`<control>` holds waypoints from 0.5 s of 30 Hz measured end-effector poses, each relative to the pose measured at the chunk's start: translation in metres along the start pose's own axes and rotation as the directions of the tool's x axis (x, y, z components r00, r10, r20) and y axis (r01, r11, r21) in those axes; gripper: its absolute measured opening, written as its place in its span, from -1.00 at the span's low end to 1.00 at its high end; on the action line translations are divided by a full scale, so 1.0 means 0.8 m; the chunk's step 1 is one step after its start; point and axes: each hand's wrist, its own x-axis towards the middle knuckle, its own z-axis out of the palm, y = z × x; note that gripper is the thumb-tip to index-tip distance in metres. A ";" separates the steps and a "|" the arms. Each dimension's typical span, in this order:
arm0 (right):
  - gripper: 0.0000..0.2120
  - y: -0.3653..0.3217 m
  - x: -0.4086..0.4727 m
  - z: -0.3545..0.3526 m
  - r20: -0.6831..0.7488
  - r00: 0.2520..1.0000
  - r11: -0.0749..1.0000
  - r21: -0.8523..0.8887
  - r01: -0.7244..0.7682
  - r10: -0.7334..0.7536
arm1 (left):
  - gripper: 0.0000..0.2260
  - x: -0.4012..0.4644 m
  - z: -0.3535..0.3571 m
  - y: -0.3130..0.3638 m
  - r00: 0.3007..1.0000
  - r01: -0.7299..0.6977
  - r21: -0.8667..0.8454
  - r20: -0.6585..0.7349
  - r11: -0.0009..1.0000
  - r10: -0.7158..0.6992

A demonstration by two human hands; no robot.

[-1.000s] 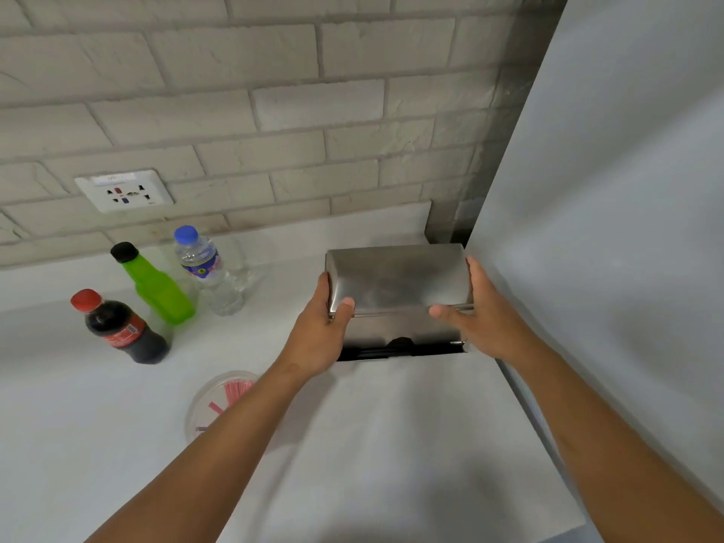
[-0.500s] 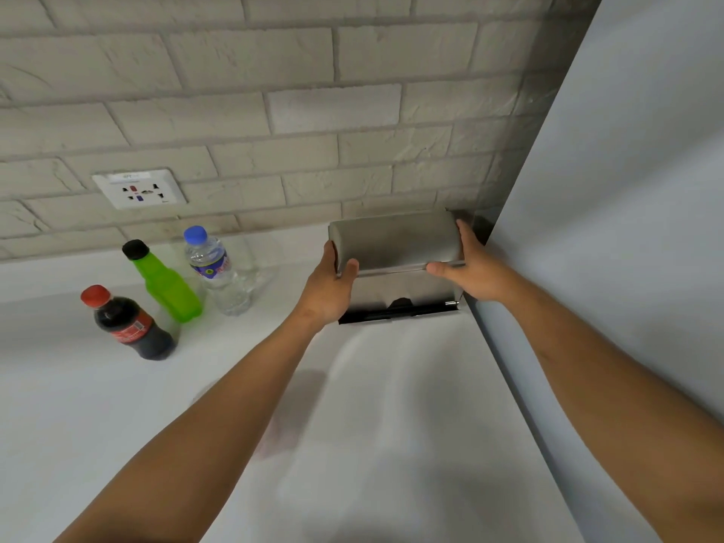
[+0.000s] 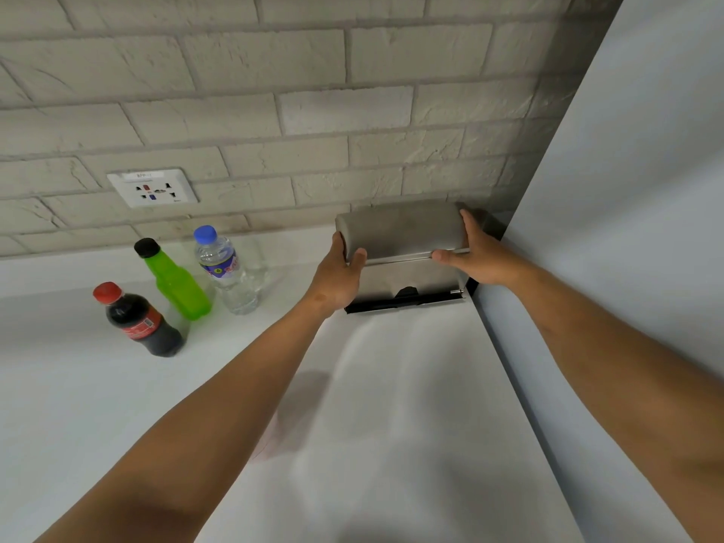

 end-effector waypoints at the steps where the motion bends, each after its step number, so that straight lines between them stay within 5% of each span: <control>1: 0.12 0.000 0.000 0.001 -0.003 1.000 1.000 -0.006 -0.006 0.006 | -0.53 0.000 0.000 0.000 1.000 -0.004 -0.001 0.000 1.000 0.004; 9: 0.08 -0.012 -0.031 0.026 -0.178 0.983 0.995 -0.087 -0.053 0.036 | -0.39 -0.019 -0.028 -0.006 0.999 0.022 0.115 0.042 0.993 -0.026; 12: -0.09 -0.023 -0.068 0.055 -0.387 0.920 0.987 -0.158 -0.008 -0.054 | -0.39 -0.042 -0.053 -0.018 0.995 -0.004 0.183 0.099 0.983 -0.015; 15: -0.27 -0.035 -0.112 0.090 -0.420 0.897 0.990 -0.081 0.112 -0.136 | -0.50 -0.074 -0.084 -0.033 0.979 -0.085 0.196 0.200 0.977 0.045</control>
